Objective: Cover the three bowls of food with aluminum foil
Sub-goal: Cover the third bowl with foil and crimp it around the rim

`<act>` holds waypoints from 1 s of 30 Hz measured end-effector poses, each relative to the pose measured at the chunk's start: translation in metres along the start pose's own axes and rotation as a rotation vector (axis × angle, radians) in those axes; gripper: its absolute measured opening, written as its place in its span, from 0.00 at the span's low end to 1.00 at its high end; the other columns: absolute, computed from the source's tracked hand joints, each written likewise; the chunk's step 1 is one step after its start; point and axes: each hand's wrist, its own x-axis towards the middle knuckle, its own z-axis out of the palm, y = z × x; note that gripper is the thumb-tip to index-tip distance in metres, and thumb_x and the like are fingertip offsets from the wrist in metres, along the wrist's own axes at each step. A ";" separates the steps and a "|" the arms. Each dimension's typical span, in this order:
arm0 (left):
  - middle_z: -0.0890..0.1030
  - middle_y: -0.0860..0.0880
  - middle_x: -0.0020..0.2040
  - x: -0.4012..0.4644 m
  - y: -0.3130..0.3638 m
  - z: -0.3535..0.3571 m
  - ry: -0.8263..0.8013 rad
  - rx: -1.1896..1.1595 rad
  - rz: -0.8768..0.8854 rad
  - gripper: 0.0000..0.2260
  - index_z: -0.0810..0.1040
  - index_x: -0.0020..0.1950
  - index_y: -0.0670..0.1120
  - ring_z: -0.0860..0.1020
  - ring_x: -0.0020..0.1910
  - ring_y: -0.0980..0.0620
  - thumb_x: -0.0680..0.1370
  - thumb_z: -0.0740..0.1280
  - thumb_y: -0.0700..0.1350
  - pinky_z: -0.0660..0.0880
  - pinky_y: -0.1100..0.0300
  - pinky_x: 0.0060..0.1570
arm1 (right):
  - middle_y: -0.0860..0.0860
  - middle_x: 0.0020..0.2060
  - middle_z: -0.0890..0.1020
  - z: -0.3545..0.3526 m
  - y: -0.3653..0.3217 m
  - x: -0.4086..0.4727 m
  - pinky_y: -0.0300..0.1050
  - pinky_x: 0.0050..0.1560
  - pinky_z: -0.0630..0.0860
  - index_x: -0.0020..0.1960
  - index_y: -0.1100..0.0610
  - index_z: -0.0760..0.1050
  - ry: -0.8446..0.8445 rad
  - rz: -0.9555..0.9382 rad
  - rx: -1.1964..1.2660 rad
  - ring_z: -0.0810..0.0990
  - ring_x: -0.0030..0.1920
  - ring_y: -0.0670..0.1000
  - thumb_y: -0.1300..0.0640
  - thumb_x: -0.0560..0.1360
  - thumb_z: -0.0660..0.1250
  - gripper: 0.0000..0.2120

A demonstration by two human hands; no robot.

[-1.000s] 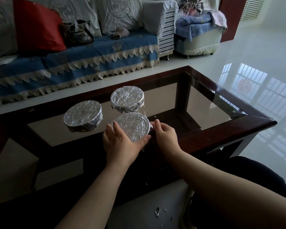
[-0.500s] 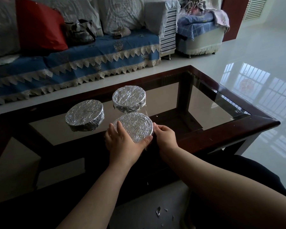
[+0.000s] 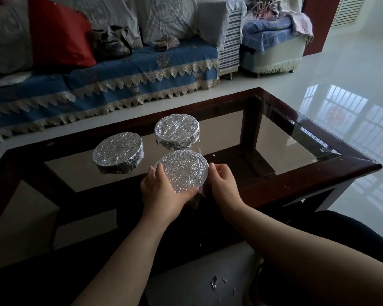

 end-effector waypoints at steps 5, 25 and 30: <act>0.54 0.41 0.77 -0.003 0.002 -0.002 -0.005 -0.023 -0.015 0.51 0.52 0.77 0.44 0.53 0.74 0.38 0.65 0.75 0.61 0.50 0.50 0.72 | 0.49 0.41 0.79 0.003 0.006 0.000 0.45 0.47 0.75 0.47 0.56 0.75 0.072 0.013 -0.008 0.78 0.43 0.47 0.51 0.80 0.61 0.09; 0.63 0.47 0.71 -0.023 -0.013 0.003 0.110 -0.433 -0.021 0.37 0.65 0.73 0.48 0.63 0.70 0.48 0.67 0.78 0.49 0.63 0.50 0.70 | 0.50 0.39 0.81 -0.007 -0.013 0.032 0.36 0.31 0.77 0.55 0.60 0.75 -0.010 0.246 0.178 0.78 0.32 0.44 0.60 0.82 0.56 0.10; 0.61 0.42 0.72 -0.025 -0.016 -0.002 0.182 -0.372 0.094 0.43 0.65 0.72 0.44 0.59 0.72 0.45 0.65 0.70 0.67 0.56 0.58 0.67 | 0.55 0.51 0.81 -0.013 -0.016 0.032 0.41 0.41 0.79 0.59 0.62 0.72 0.032 0.218 0.249 0.82 0.43 0.48 0.58 0.82 0.56 0.12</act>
